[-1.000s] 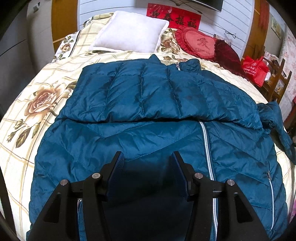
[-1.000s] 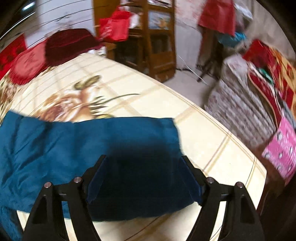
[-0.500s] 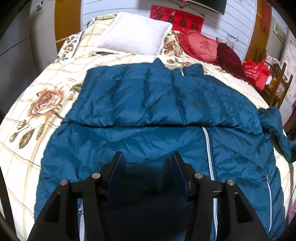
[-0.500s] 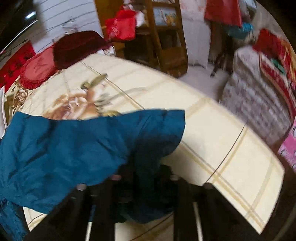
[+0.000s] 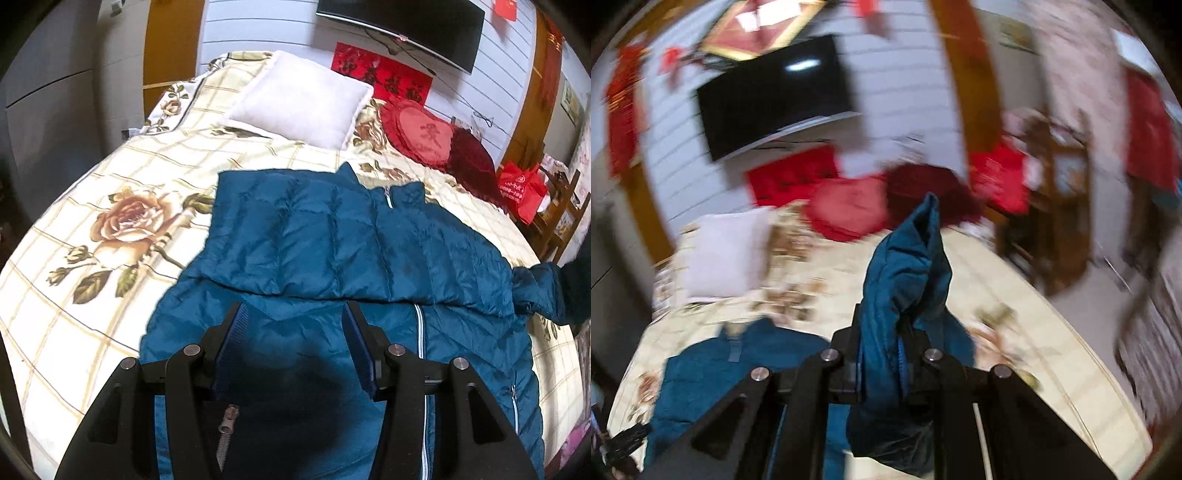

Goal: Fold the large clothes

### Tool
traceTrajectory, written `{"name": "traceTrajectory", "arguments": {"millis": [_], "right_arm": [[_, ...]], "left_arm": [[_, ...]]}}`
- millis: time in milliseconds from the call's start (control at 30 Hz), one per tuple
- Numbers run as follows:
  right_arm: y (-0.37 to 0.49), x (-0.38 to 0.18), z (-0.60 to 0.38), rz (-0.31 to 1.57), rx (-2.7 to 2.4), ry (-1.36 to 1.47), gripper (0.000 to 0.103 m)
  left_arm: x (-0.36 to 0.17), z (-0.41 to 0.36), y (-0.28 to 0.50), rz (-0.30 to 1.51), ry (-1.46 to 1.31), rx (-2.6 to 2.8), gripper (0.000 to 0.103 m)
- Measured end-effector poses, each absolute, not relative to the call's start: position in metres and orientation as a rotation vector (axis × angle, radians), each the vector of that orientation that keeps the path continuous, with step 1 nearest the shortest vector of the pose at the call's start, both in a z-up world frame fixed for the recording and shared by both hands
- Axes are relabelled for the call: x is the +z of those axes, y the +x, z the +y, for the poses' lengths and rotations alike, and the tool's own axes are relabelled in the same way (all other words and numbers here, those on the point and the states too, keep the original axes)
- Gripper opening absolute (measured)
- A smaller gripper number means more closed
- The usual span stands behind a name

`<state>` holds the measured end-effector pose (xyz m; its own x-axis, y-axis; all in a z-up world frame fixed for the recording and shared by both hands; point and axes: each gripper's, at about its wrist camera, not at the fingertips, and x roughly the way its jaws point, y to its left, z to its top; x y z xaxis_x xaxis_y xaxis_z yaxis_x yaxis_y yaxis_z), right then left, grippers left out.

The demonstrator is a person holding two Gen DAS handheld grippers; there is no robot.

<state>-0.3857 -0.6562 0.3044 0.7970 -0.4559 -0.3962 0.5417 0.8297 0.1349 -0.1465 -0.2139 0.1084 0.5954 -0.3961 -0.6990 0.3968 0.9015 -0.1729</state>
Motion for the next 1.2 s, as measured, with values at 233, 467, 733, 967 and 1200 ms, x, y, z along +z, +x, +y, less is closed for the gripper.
{"name": "traceTrajectory", "arguments": {"millis": [233,467,733,967,1200], "right_arm": [[-0.272,0.341,-0.54,0.403,-0.22,0.162,0.014],[-0.146,0.281,-0.427,0.573,0.039,0.173,0.014],[-0.046,0.125,-0.352,0.83,0.072,0.179,0.014],[-0.043,0.075,-0.343,0.904,0.167,0.267,0.066],[-0.101,0.144,-0.38,0.784,0.134,0.207,0.069]], "left_arm": [[0.124,-0.187,-0.136,0.767,-0.047,-0.421,0.064],[0.12,-0.155,-0.116,0.788,-0.125,-0.376,0.064],[0.108,-0.13,-0.094,0.83,-0.201,-0.341,0.064],[0.103,-0.13,-0.088,0.846,-0.21,-0.338,0.064],[0.094,-0.144,-0.09,0.879,-0.23,-0.409,0.064]]}}
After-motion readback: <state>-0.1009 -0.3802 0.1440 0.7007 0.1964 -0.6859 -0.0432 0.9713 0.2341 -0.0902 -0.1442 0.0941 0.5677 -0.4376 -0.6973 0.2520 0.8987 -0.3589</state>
